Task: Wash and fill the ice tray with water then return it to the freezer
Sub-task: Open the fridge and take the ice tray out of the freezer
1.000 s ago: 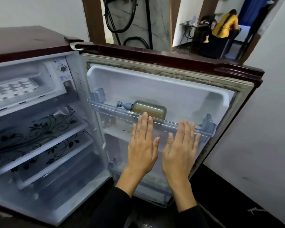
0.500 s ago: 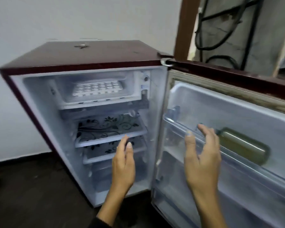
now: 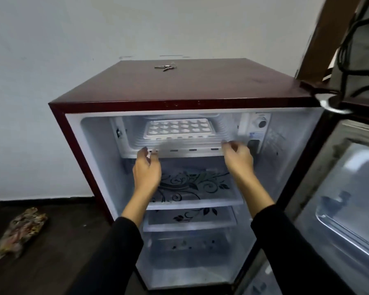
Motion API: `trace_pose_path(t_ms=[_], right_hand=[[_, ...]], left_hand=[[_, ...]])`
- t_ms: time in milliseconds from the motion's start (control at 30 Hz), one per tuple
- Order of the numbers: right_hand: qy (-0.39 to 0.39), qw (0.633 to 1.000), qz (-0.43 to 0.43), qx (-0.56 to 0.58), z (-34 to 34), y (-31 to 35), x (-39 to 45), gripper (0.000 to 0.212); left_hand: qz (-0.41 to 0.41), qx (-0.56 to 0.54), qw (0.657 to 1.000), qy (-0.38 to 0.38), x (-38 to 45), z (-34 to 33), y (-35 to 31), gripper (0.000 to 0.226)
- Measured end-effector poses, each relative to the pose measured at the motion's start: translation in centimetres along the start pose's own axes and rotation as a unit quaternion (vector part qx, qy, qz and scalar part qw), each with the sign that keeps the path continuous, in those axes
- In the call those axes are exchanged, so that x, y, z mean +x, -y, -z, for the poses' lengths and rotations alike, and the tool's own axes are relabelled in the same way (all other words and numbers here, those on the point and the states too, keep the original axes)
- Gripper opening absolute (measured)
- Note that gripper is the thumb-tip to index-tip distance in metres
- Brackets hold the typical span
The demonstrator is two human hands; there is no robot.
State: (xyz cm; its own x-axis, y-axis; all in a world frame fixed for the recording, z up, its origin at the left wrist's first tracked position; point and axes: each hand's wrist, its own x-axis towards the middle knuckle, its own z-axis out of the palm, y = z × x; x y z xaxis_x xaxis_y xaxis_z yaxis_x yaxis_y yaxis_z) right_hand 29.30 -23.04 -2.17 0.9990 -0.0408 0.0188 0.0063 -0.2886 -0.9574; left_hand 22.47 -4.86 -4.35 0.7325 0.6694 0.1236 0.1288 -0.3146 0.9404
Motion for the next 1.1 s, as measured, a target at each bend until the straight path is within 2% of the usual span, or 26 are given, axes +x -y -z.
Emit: trace_pose_path(t_ms=[100, 200, 300, 467, 600, 733, 833, 933, 1033, 1100], right_hand=[[0.000, 1.000, 0.005, -0.014, -2.7, -0.7, 4.5, 0.033], [-0.023, 0.999, 0.010, -0.035, -5.0, -1.0, 7.8, 0.041], [-0.043, 0.998, 0.028, -0.048, -6.9, -1.8, 10.8, 0.040], [-0.092, 0.991, 0.040, -0.083, -8.9, -1.7, 14.4, 0.037], [-0.098, 0.988, 0.028, -0.113, -9.9, -1.4, 16.1, 0.043], [-0.082, 0.985, 0.020, -0.149, -10.3, -1.4, 16.4, 0.037], [-0.083, 0.988, 0.001, -0.130, -10.2, -1.2, 16.1, 0.036], [-0.091, 0.992, -0.004, -0.086, -10.0, -0.8, 15.4, 0.038], [-0.104, 0.993, -0.007, -0.055, -9.4, 0.0, 14.1, 0.040], [-0.102, 0.993, -0.017, -0.050, -8.6, 0.1, 12.9, 0.034]], left_hand=[[-0.008, 0.025, 1.000, 0.004, 4.5, -0.7, 0.3, 0.047], [-0.016, 0.069, 0.997, -0.002, 7.8, -1.4, 0.7, 0.043], [-0.036, 0.095, 0.995, -0.013, 10.2, -1.9, 1.1, 0.040], [-0.027, 0.112, 0.993, -0.013, 13.1, -2.7, 1.4, 0.018], [-0.016, 0.124, 0.992, -0.013, 14.7, -3.1, 1.5, 0.024], [0.001, 0.137, 0.991, -0.005, 15.4, -3.6, 1.5, 0.032], [0.027, 0.096, 0.995, -0.015, 15.5, -3.7, 1.3, 0.030], [0.038, 0.019, 0.998, -0.044, 15.5, -3.4, 1.1, 0.015], [0.036, -0.047, 0.995, -0.075, 14.7, -3.0, 0.2, 0.033], [0.029, -0.092, 0.992, -0.087, 13.8, -2.7, -0.2, 0.027]])
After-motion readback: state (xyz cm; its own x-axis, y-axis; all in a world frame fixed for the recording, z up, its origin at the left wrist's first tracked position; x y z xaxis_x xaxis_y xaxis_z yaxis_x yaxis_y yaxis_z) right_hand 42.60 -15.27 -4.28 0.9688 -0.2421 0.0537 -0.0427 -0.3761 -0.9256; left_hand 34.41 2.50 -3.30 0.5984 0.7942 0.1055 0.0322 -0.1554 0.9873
